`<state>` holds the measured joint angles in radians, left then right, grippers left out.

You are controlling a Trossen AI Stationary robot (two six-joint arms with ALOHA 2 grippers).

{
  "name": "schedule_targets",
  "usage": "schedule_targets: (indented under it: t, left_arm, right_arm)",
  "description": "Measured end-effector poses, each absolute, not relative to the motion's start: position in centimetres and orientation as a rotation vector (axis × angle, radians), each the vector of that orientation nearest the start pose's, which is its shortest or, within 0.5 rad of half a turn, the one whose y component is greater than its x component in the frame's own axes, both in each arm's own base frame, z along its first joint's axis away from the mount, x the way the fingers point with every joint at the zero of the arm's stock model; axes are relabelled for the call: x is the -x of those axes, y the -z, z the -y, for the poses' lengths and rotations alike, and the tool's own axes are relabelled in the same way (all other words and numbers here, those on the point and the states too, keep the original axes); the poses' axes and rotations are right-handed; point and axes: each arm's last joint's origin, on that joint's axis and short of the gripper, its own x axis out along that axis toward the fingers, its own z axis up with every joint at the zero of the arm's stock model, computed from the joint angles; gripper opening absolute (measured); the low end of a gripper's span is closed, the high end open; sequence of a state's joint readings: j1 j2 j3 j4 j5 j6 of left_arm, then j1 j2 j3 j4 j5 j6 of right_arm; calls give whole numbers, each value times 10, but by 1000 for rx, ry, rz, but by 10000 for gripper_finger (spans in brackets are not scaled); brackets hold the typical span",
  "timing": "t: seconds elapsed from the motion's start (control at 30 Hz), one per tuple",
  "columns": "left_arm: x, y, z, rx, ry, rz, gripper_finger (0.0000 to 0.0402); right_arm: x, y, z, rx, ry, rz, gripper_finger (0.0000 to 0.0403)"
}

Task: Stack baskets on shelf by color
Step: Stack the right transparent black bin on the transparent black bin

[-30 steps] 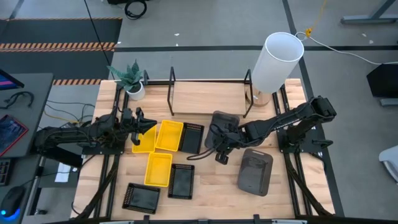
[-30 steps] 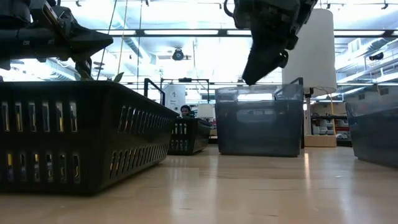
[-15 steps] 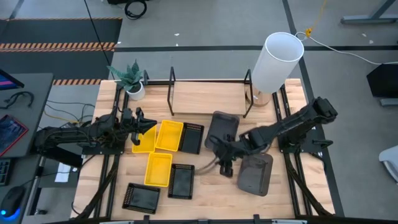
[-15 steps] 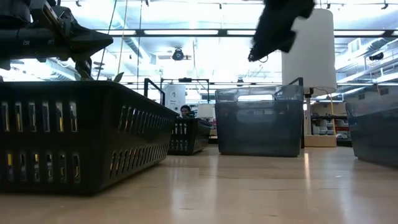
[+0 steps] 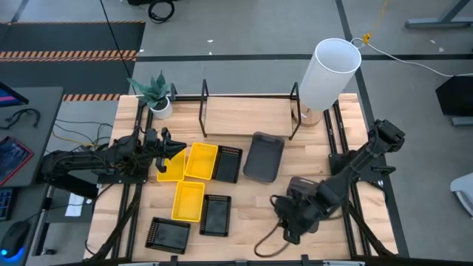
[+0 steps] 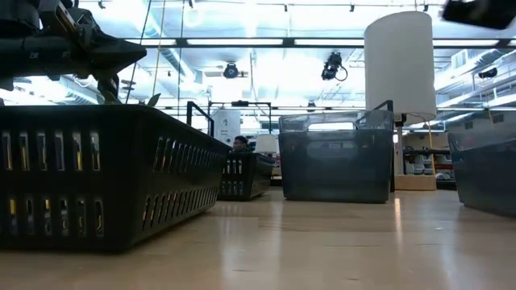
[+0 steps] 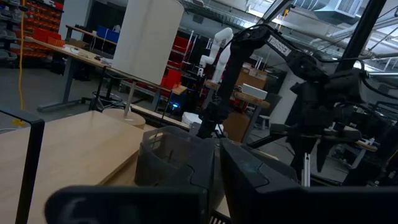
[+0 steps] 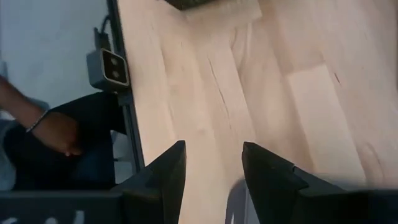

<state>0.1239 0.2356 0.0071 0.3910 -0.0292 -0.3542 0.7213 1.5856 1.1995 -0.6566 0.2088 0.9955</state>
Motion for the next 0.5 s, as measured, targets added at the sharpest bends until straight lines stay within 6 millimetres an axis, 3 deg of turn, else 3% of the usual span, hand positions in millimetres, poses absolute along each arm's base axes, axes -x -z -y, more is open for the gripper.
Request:
schedule_targets:
  t: [0.23, 0.5]
  left_arm:
    - [-110, -184, -15, 345, -122, 188, 35]
    - [-110, -184, -15, 345, -123, 188, 35]
  right_arm:
    - [-220, -244, -226, -425, 127, -1027, 162]
    - [-208, -221, -229, -445, 156, -1031, 162]
